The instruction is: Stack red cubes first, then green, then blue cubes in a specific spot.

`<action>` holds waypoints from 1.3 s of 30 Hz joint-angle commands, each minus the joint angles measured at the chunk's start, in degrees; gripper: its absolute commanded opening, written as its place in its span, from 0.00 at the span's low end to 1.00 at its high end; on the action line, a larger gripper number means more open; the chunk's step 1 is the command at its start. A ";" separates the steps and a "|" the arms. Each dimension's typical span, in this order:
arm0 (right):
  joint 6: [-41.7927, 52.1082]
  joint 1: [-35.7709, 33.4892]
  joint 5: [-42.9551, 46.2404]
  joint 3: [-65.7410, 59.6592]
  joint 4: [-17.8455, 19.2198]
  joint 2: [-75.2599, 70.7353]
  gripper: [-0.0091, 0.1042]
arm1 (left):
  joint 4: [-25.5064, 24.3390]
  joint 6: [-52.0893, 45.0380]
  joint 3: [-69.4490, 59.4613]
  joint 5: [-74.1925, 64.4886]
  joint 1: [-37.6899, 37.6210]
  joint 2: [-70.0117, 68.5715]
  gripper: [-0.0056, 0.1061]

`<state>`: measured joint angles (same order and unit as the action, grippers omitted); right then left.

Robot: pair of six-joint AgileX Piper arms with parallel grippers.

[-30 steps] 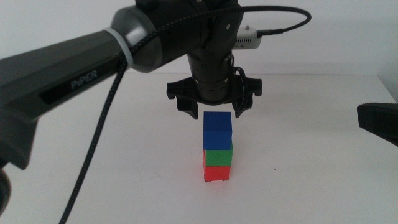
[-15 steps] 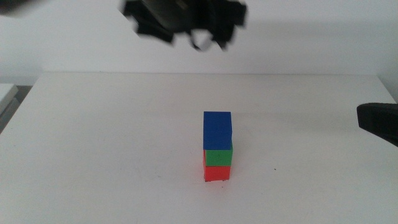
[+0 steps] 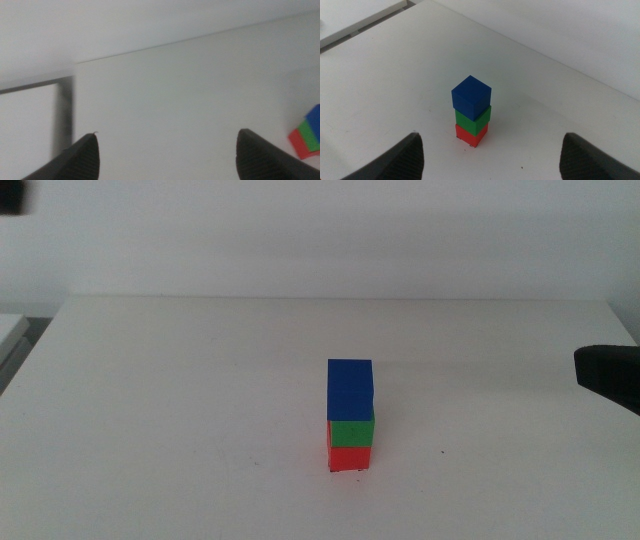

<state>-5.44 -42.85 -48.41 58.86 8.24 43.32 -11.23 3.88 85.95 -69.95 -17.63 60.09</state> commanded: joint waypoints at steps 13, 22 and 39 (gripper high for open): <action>0.27 0.25 0.46 0.01 0.40 -0.25 0.82 | 10.85 -2.85 -7.06 3.81 9.20 -15.84 0.88; 0.29 0.52 7.95 -6.27 -2.34 -3.79 0.82 | 10.63 -2.99 -12.00 8.83 9.20 -18.40 0.88; 0.29 30.67 41.33 -50.70 -11.26 -32.34 0.82 | 15.60 -2.99 -74.50 56.45 9.20 -54.64 0.88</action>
<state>-5.44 -14.88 -8.41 9.90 -3.83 13.40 3.48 0.41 14.50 -15.08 -8.54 8.00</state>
